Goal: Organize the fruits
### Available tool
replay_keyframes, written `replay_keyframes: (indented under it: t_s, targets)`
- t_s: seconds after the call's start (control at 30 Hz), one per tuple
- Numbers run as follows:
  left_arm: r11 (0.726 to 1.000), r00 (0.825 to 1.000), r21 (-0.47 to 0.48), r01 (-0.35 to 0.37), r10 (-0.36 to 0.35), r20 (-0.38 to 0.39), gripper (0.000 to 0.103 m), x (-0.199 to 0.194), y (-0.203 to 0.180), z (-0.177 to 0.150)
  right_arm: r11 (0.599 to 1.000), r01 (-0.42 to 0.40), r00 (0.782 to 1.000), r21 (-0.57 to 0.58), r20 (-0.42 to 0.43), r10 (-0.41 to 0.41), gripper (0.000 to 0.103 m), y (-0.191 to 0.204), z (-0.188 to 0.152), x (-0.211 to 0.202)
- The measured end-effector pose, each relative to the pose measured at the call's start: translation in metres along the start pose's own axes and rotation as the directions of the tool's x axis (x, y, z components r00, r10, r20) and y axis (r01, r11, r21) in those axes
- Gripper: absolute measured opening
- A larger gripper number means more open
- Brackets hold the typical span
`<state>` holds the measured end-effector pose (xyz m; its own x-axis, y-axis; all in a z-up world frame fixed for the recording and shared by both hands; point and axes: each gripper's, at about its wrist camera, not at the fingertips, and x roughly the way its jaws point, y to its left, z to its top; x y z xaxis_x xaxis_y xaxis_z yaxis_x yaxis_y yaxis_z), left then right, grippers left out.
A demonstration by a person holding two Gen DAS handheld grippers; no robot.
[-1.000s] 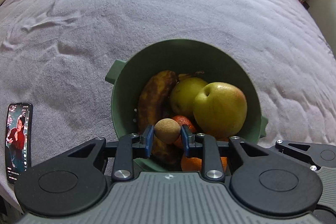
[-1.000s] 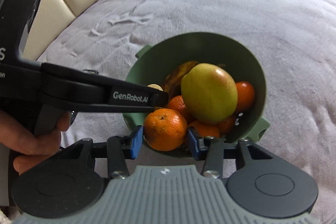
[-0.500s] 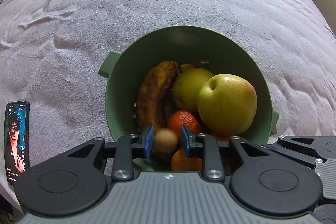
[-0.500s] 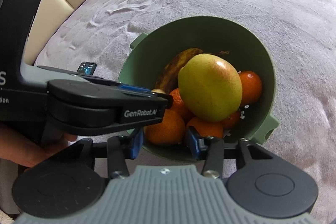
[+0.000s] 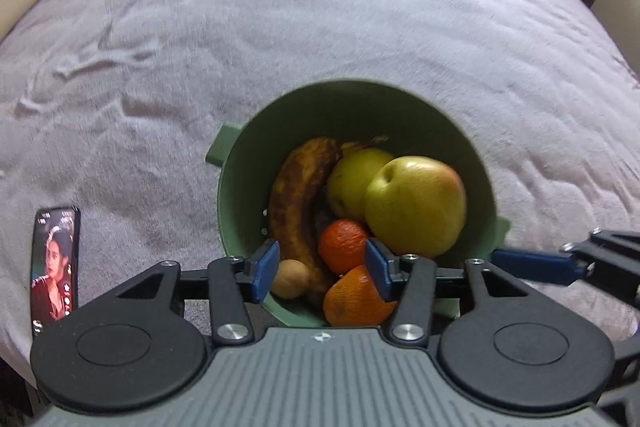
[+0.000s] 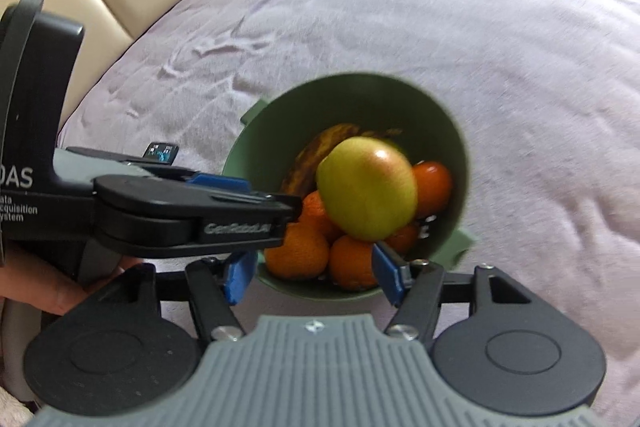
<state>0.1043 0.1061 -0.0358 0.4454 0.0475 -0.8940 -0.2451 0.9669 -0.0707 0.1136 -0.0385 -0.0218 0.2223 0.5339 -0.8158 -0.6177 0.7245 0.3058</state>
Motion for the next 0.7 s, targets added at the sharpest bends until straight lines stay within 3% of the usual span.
replay_keyframes:
  t_s: [0.13, 0.23, 0.4, 0.53, 0.7]
  targets:
    - [0.999, 0.994, 0.047, 0.009, -0.014, 0.108, 0.066, -0.025, -0.014, -0.004, 0.994, 0.106, 0.992, -0.011, 0.072, -0.105, 0.071, -0.002, -0.007, -0.033]
    - [0.995, 0.98, 0.094, 0.033, -0.051, 0.192, 0.067, -0.046, -0.026, -0.006, 0.977, 0.212, 0.969, -0.02, 0.135, -0.208, 0.081, -0.003, -0.016, -0.058]
    - [0.984, 0.935, 0.161, 0.08, -0.13, 0.329, 0.072, -0.077, -0.048, -0.014, 0.938, 0.345, 0.909, 0.034, 0.239, -0.343, 0.085, -0.014, -0.04, -0.103]
    - [0.962, 0.895, 0.258, 0.093, -0.194, 0.402, 0.076, -0.095, -0.069, -0.026, 0.917, 0.381, 0.865, 0.122, 0.304, -0.4, 0.094, -0.021, -0.06, -0.134]
    - [0.943, 0.854, 0.326, 0.062, -0.22, 0.472, 0.083, -0.109, -0.083, -0.044, 0.888, 0.417, 0.805, 0.192, 0.376, -0.459, 0.096, -0.02, -0.088, -0.161]
